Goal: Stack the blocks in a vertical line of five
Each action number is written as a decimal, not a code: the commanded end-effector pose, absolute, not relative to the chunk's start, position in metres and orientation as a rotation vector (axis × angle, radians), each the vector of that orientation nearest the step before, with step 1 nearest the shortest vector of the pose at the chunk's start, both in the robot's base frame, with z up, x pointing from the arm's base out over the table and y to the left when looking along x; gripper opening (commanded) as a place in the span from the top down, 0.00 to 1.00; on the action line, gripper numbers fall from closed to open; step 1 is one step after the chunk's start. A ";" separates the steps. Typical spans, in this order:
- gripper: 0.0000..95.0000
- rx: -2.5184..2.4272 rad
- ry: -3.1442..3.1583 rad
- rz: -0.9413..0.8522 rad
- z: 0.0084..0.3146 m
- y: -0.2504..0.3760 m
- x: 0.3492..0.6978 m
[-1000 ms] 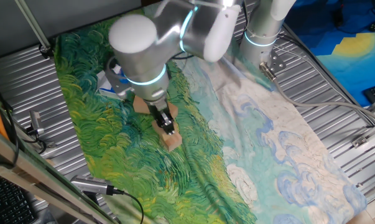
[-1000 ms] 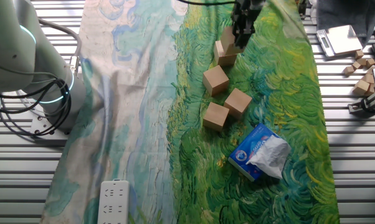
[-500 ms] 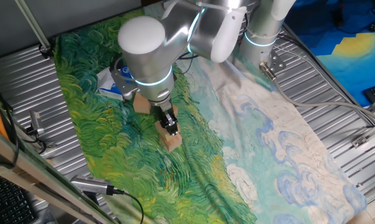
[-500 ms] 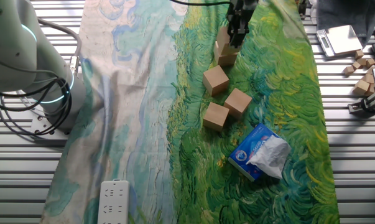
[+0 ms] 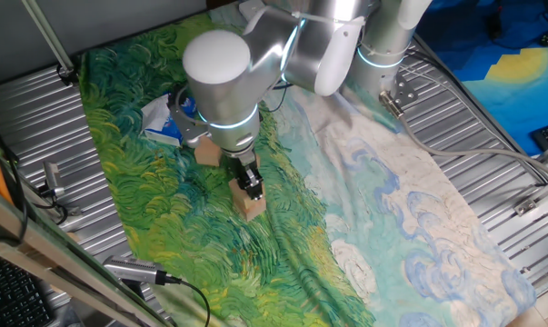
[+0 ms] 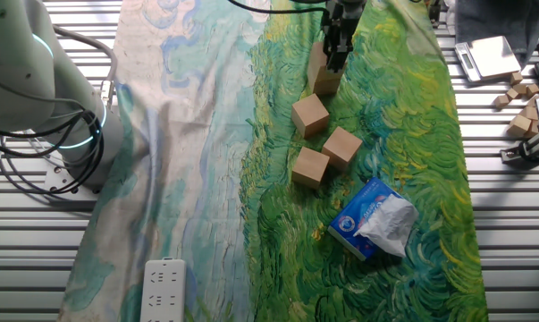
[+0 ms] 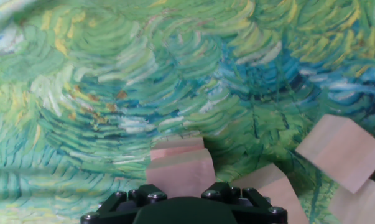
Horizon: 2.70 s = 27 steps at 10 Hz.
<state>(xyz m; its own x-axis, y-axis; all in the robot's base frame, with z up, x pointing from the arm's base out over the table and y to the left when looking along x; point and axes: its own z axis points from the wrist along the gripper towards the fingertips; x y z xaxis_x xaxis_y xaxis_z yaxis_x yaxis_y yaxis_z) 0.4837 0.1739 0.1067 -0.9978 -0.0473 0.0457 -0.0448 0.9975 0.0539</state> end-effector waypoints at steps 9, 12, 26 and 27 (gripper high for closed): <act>1.00 0.085 -3.103 -0.090 0.101 0.177 0.485; 0.60 0.108 -3.098 -0.099 0.101 0.177 0.485; 0.20 0.147 -3.083 -0.123 0.116 0.180 0.481; 0.20 0.156 -3.085 -0.123 0.120 0.181 0.480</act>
<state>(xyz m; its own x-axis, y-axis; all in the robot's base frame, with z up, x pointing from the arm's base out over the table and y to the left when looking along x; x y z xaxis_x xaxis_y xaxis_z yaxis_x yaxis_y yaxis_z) 0.4798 0.1811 0.1212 -0.9936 -0.1032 0.0461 -0.0992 0.9917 0.0813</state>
